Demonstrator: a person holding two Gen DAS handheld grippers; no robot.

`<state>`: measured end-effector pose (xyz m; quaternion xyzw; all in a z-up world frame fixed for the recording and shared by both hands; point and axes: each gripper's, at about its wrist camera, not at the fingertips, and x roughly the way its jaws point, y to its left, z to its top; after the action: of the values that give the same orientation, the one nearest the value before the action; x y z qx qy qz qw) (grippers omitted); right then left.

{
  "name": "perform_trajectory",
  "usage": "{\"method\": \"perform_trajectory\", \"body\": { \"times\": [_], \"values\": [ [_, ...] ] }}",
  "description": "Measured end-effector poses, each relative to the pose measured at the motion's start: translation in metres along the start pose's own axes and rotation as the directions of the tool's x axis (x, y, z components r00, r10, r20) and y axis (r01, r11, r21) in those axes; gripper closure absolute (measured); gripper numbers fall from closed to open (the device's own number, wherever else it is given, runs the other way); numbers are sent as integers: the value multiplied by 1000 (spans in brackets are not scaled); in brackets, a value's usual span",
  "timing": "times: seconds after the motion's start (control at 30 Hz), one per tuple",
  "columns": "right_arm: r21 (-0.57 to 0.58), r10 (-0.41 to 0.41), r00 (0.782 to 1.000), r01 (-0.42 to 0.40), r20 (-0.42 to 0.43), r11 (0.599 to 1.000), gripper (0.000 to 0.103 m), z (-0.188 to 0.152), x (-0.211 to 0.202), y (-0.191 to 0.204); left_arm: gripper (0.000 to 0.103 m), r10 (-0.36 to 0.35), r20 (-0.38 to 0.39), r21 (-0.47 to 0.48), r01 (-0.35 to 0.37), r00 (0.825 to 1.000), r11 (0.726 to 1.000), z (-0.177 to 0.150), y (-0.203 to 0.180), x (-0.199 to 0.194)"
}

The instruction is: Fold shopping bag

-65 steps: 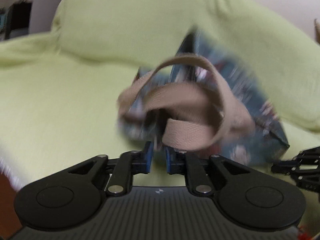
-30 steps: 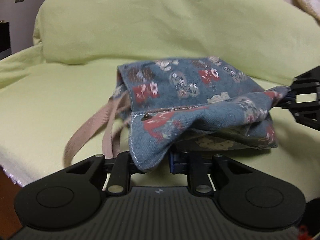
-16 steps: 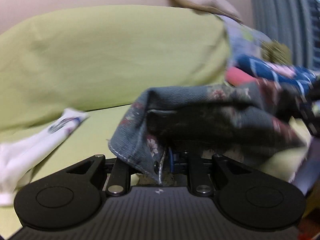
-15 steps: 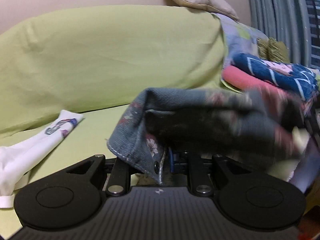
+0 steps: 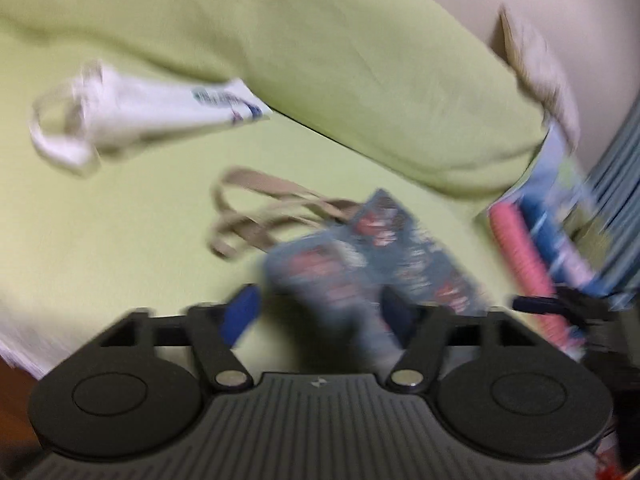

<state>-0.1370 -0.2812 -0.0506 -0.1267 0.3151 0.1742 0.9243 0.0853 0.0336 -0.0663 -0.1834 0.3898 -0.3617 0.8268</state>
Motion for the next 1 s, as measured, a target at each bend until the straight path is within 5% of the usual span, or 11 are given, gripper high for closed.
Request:
{"method": "perform_trajectory", "body": {
  "times": [0.1, 0.23, 0.53, 0.57, 0.6, 0.67, 0.8, 0.9, 1.0],
  "values": [
    [82, -79, 997, 79, -7, 993, 14, 5, 2, -45, 24, -82, -17, -80, 81, 996, 993, -3, -4, 12],
    [265, -85, 993, 103, -77, 959, 12, 7, 52, -130, 22, 129, -103, -57, -135, 986, 989, -7, -3, 41],
    [460, 164, 981, -100, -100, 882, 3, 11, 159, -216, 27, 156, -176, -254, -198, 972, 947, -14, 38, 62],
    [497, 194, 976, -122, -96, 859, 6, 15, 172, -225, 34, 145, -173, -263, -187, 974, 946, -14, 39, 67],
    [544, 235, 969, -156, -79, 824, 22, 16, 184, -231, 60, 138, -164, -256, -178, 977, 950, -14, 37, 71],
    [627, 313, 949, -217, -46, 748, 79, 14, 195, -237, 74, 133, -148, -237, -166, 980, 957, -13, 32, 77],
    [549, 204, 978, -146, -46, 823, 88, 21, 171, -209, 86, 184, -111, -96, -195, 977, 976, -5, 12, 78],
    [523, 99, 994, -108, 45, 846, 89, 23, 121, -186, 89, 177, -55, 7, -177, 983, 984, 11, -8, 74],
    [518, -20, 988, -63, 154, 853, 89, 22, 63, -159, 89, 151, 4, 122, -151, 988, 981, 34, -34, 74]
  ]
}}
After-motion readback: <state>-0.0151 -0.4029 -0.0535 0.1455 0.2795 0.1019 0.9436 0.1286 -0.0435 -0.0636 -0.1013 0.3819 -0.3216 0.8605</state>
